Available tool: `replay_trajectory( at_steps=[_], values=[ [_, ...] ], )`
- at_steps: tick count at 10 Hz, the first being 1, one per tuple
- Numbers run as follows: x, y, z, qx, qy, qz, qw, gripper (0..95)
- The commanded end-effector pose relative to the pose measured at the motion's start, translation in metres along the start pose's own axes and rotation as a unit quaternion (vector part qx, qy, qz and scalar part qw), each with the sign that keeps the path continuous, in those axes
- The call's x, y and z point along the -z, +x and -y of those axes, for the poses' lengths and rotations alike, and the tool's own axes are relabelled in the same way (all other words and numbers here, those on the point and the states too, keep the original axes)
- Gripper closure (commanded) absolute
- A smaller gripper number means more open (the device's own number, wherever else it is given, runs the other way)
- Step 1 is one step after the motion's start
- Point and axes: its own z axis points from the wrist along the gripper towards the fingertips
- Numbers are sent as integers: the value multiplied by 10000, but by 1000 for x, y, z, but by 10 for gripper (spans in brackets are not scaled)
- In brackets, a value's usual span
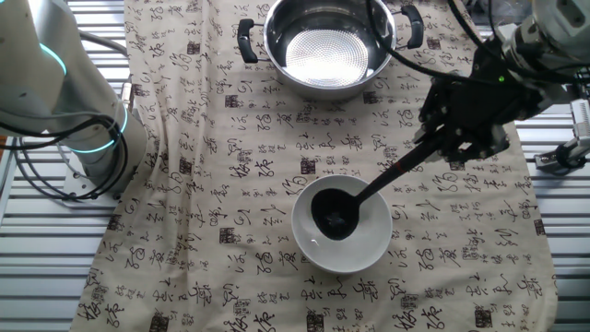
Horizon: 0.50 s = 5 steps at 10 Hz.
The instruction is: Scoop water with a large spoon from one bowl to another
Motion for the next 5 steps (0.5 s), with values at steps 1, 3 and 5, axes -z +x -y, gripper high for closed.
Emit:
replay_trajectory(
  at_steps=[1, 3, 5],
  values=[
    [0, 0, 0, 41, 19, 32, 10000, 950],
    [0, 0, 1, 31, 31, 64, 10000, 950],
    [-7, -2, 3, 30, -1, 89, 10000, 950]
  ],
)
